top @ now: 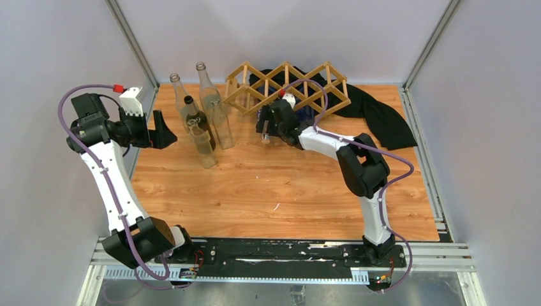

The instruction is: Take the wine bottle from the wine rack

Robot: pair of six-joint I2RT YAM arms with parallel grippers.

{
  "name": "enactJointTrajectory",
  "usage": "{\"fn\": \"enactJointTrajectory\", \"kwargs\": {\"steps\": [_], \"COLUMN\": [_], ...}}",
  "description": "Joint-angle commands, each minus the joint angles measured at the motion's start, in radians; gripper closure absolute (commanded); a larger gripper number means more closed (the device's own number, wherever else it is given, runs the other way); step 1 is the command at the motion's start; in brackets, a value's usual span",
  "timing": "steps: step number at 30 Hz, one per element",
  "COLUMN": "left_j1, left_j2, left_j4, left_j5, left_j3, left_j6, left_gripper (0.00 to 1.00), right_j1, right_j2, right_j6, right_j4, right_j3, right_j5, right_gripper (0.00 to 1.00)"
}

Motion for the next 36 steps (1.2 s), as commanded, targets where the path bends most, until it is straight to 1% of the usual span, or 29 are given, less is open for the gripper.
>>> {"fn": "enactJointTrajectory", "kwargs": {"steps": [1, 8, 10, 15, 20, 23, 24, 28, 29, 36], "left_j1": [0.008, 0.008, 0.008, 0.008, 0.007, 0.008, 0.008, 0.008, 0.008, 0.001], "left_j2": [-0.025, -0.042, -0.045, -0.046, -0.044, -0.042, -0.041, -0.044, -0.045, -0.054], "left_j4": [-0.010, -0.010, -0.010, -0.010, -0.010, -0.010, -0.011, -0.010, -0.010, -0.011], "left_j5": [0.016, 0.007, 0.006, 0.007, 0.020, 0.030, 0.032, 0.037, 0.040, 0.080], "left_j3": [-0.012, -0.013, -0.015, -0.019, -0.018, -0.021, -0.023, -0.029, -0.030, -0.039], "left_j6": [0.017, 0.030, 0.034, 0.036, 0.036, 0.035, 0.036, 0.050, 0.053, 0.075], "left_gripper": [0.00, 0.00, 0.00, 0.00, 0.00, 0.00, 0.00, 0.00, 0.00, 0.04], "right_j1": [-0.007, 0.020, 0.024, 0.025, 0.025, 0.025, 0.027, 0.029, 0.033, 0.062], "right_j2": [-0.006, -0.022, -0.036, -0.083, -0.145, -0.176, -0.190, -0.236, -0.251, -0.394], "right_j6": [0.089, 0.124, 0.126, 0.113, 0.084, 0.073, 0.070, 0.064, 0.063, 0.069], "right_j4": [0.094, 0.054, 0.063, 0.078, 0.108, 0.120, 0.122, 0.125, 0.126, 0.121], "right_j3": [-0.054, -0.058, -0.075, -0.116, -0.186, -0.220, -0.237, -0.295, -0.315, -0.479], "right_j5": [0.087, 0.231, 0.251, 0.277, 0.270, 0.227, 0.207, 0.113, 0.096, 0.022], "right_gripper": [0.14, 0.24, 0.29, 0.48, 0.67, 0.79, 0.84, 0.98, 1.00, 1.00]}}
